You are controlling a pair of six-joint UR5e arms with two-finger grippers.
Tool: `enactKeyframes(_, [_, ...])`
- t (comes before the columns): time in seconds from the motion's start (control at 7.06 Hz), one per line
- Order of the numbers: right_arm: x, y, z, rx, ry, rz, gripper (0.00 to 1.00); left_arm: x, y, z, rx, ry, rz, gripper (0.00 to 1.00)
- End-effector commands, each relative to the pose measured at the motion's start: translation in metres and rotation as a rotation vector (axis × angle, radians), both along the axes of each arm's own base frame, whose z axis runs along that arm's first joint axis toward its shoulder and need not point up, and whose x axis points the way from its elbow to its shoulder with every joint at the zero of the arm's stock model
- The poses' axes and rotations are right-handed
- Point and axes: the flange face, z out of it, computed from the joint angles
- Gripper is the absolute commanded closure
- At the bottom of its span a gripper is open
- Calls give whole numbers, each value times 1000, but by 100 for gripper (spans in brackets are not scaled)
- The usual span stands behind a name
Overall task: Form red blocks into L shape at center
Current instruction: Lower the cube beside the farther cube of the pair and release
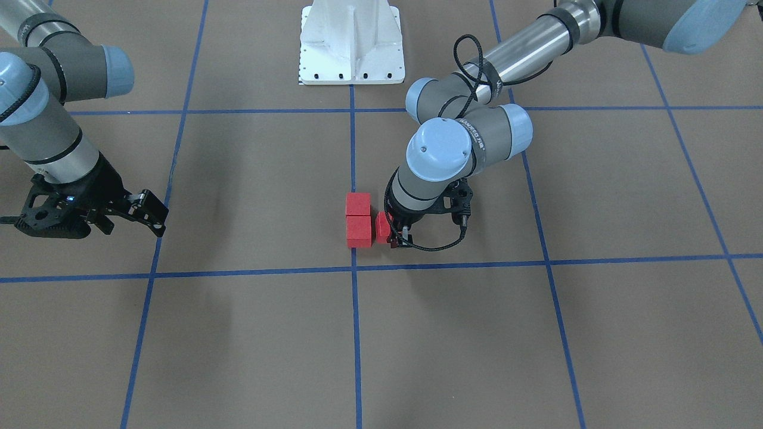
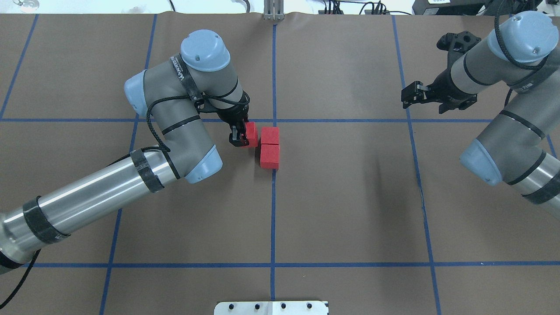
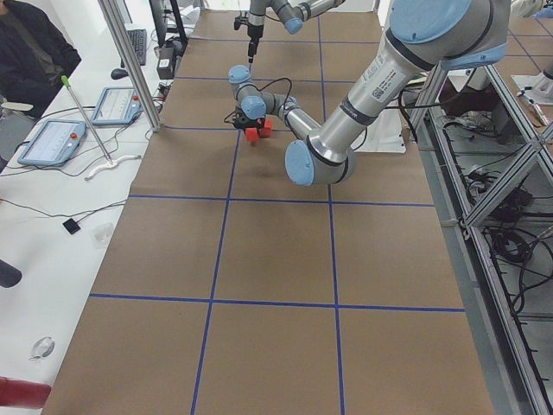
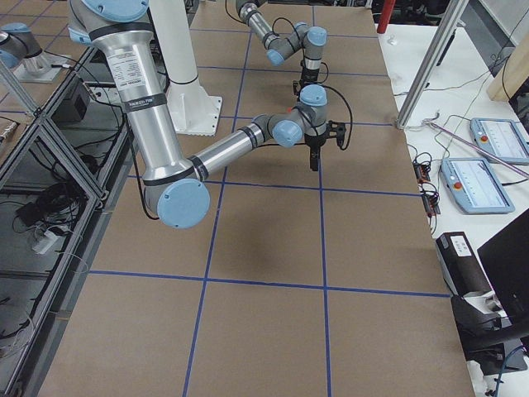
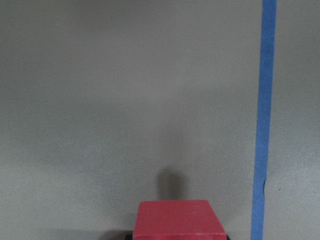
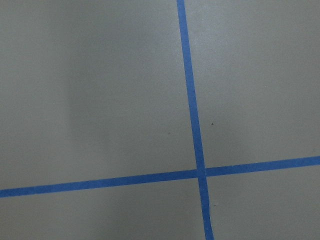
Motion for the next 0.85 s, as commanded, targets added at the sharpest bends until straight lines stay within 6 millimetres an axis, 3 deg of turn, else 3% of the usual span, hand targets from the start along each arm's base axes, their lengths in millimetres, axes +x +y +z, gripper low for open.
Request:
enactKeyframes(0.0, [0,0,1,-3,1,-1,0,0,0,-2,3,4,0,100])
enactKeyframes(0.71, [-1,1,4,-7,4,-3,0,4,-1,1,1,12,-5,100])
